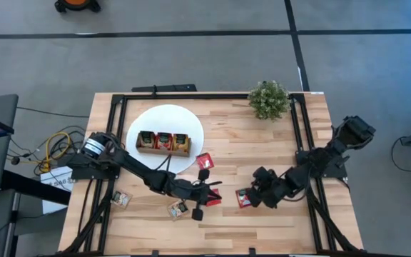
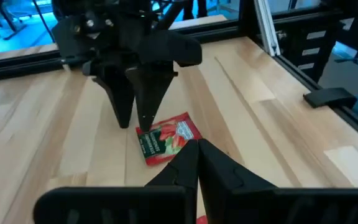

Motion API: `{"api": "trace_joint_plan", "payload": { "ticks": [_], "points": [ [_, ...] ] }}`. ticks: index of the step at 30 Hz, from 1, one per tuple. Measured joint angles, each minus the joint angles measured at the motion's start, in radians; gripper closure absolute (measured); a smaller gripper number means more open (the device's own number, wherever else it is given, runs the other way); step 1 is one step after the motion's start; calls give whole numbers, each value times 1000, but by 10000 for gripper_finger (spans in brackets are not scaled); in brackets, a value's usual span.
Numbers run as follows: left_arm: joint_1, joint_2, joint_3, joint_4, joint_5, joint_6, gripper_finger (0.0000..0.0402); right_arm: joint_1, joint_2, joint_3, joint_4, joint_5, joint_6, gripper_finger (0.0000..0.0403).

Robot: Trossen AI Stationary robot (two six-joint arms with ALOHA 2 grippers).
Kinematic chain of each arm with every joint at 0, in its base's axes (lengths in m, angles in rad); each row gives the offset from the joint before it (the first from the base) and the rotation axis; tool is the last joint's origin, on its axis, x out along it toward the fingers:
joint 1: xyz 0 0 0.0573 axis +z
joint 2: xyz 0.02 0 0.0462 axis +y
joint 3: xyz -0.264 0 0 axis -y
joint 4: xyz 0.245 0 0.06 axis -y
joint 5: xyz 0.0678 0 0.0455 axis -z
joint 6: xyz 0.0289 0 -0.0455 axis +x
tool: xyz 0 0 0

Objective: Pick & Place Tea
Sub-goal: Put the red tea bag into the middle section of the wooden organizer

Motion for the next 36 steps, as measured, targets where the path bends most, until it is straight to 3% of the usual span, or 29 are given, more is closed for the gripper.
{"api": "trace_joint_plan", "payload": {
  "ticks": [6, 20, 26, 33, 36],
  "points": [
    [2, 7, 3, 2, -1, 11, 401, -14, 4, -42, 105, -43, -23, 211],
    [6, 7, 3, 22, -23, 7, 401, 2, 7, -43, 111, -126, -153, 393],
    [21, 7, 3, 32, -79, 5, 389, 30, 10, -9, 123, -22, -222, 401],
    [57, 22, 37, 9, 42, -114, 306, 81, 9, 23, 121, 92, -239, 402],
    [70, 84, 91, -9, 38, -158, 276, 88, 9, 27, 124, 109, -239, 402]
  ]
}}
